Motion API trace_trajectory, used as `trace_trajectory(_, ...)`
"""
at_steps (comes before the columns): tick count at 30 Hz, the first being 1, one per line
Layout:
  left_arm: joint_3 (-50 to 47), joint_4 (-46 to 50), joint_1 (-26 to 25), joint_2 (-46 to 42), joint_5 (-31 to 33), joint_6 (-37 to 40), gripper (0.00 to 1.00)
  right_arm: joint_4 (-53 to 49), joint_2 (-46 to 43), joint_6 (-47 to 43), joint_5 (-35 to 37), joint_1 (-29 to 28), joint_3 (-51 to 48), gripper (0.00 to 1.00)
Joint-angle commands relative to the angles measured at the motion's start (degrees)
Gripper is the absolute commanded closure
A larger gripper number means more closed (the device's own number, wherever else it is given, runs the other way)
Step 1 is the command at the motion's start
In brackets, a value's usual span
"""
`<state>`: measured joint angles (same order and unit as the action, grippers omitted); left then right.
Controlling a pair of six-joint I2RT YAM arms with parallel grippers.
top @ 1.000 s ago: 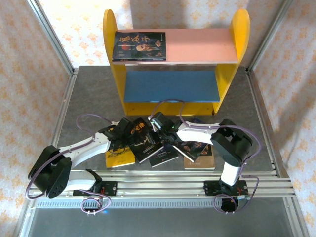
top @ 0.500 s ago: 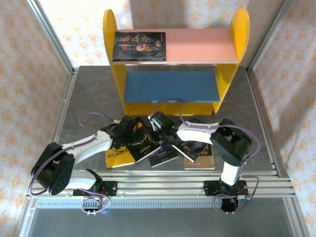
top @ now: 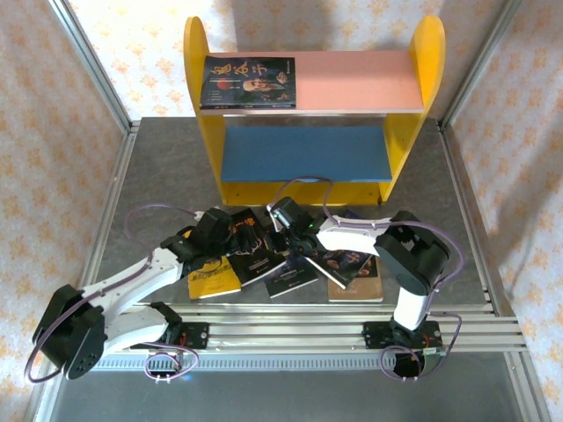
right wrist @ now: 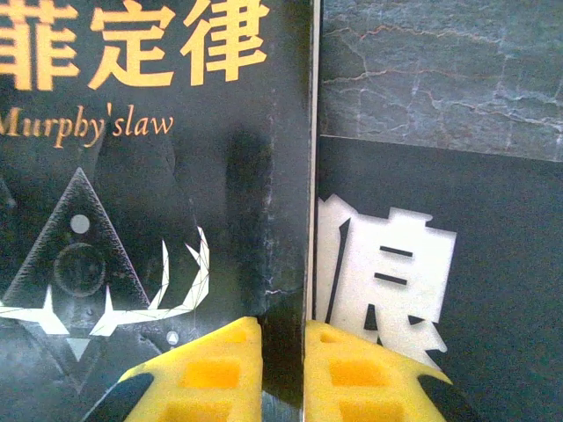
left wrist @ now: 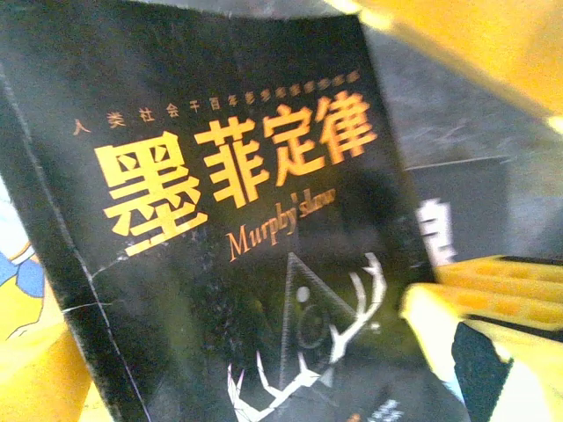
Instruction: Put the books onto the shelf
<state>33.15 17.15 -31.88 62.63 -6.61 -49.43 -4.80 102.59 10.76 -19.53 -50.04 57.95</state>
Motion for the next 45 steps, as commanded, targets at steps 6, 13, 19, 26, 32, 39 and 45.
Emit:
trace_trajectory(6, -0.3, -11.4, -1.1, -0.9, -6.2, -0.3, 0.06, 2.9, 2.1, 2.2, -6.6, -1.3, -2.9, 0.86)
trace_trajectory(13, -1.7, -15.9, -1.1, 1.3, -8.7, -0.8, 0.15, 6.0, 2.1, 3.9, -9.9, -1.3, -3.8, 0.86)
trace_trajectory(19, -3.0, -19.6, -1.3, 0.7, -10.7, -0.8, 0.17, 9.2, 2.5, 5.7, -12.9, -1.3, -4.4, 0.86)
trace_trajectory(26, -4.8, -24.2, -1.3, -1.9, -12.3, -1.3, 0.18, 11.6, 3.3, 7.1, -15.3, -1.3, -4.3, 0.86)
trace_trajectory(32, -6.4, -27.0, -1.2, -5.3, -12.8, -1.6, 0.19, 13.2, 3.6, 8.0, -17.2, -0.8, -4.2, 0.87)
trace_trajectory(39, -5.5, -22.1, -1.3, -6.5, -11.0, -0.7, 0.22, 14.8, 3.5, 8.9, -19.1, -0.2, -4.5, 0.87)
trace_trajectory(45, -4.3, -15.6, -1.2, -7.2, -6.8, 0.9, 0.24, 14.7, 2.9, 9.0, -18.9, 0.3, -5.1, 0.86)
